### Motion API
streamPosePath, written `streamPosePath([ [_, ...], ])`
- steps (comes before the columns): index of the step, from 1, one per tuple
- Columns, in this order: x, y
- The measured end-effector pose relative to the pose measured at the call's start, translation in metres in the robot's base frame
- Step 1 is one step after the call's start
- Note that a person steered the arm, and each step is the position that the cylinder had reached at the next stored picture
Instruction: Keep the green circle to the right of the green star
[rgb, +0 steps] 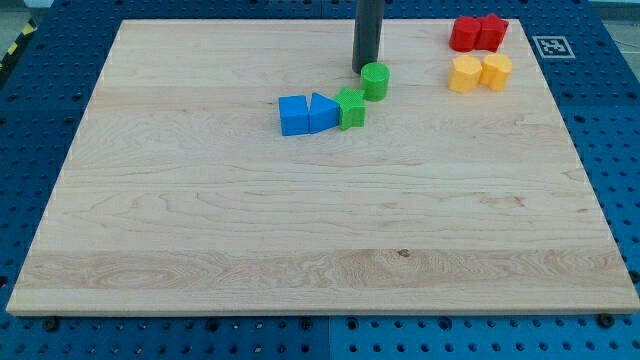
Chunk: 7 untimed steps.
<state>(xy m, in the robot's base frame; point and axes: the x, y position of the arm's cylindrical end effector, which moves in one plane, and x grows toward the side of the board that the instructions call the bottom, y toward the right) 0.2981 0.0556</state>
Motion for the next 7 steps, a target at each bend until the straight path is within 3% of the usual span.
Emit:
streamPosePath([
  [4,0.04,0.018],
  [7,0.015,0.033],
])
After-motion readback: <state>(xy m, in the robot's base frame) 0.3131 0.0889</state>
